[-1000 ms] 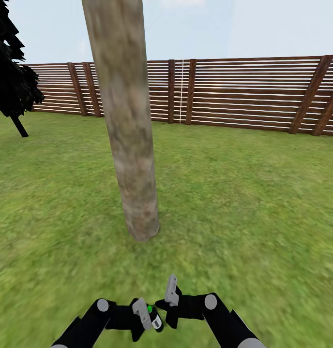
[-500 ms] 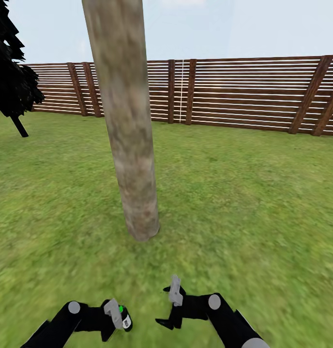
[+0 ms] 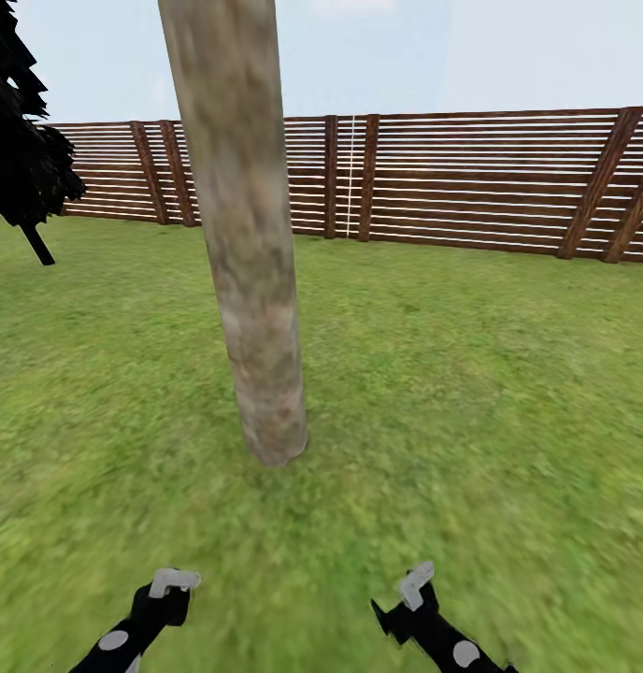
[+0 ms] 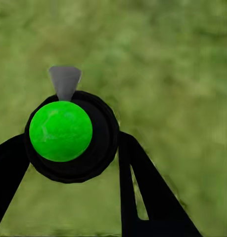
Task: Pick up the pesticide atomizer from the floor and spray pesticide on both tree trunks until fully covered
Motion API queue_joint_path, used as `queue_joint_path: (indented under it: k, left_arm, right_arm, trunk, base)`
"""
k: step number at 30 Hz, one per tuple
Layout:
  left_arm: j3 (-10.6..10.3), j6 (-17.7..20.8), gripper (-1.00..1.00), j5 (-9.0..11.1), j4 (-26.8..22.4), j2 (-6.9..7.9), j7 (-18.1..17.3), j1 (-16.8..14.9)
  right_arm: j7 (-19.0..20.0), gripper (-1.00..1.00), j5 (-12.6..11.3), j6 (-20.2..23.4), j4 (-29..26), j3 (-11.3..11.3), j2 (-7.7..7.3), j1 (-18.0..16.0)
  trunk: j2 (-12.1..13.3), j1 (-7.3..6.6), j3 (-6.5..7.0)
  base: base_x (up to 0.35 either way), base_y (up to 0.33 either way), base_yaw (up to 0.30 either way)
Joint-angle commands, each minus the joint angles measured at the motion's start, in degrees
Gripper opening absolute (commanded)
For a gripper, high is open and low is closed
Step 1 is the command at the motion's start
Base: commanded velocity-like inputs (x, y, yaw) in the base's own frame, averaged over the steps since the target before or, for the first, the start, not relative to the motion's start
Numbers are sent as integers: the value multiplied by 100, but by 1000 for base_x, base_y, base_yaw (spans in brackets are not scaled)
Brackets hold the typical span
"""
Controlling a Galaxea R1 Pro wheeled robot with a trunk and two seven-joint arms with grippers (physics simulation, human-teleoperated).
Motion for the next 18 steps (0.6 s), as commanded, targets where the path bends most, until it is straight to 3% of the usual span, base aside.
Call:
queue_joint_path:
  k: [1,3,5,7,10,13,16,18]
  left_arm:
    - [-8,-132,-100,210,158,-17,258,5]
    - [-6,-238,-100,532,310,-41,553,23]
    - [-6,-269,-100,670,360,-53,631,110]
    - [0,-351,-100,720,383,-50,671,219]
    - [2,-792,-100,831,390,-37,686,377]
    - [-3,-910,-100,899,391,-45,684,429]
    - [-12,-922,-100,894,395,-50,672,441]
    - [-8,-907,-100,896,374,-50,671,438]
  right_arm:
    - [-472,100,-211,-155,52,0,4,32]
    - [-1209,100,-702,-422,95,-3,4,97]
    - [-1430,100,-961,-507,105,-4,5,177]
    - [-1512,100,-1065,-542,105,-5,1,292]
    - [-1538,100,-1115,-591,97,-12,-7,424]
    - [-1544,100,-1188,-785,94,-16,-17,444]
    - [-1535,100,-1693,-902,95,-13,-237,449]
    - [-1531,100,-1896,-915,93,-13,-308,450]
  trunk:
    - [0,0,1]
    - [0,0,1]
    - [0,0,1]
    - [0,0,1]
    - [0,0,1]
    - [0,0,1]
    - [0,0,1]
    - [0,0,1]
  base:
    - [0,0,0]
    - [0,0,0]
    - [0,0,0]
    - [0,0,0]
    - [0,0,0]
    - [0,0,0]
    - [0,0,0]
    - [0,0,0]
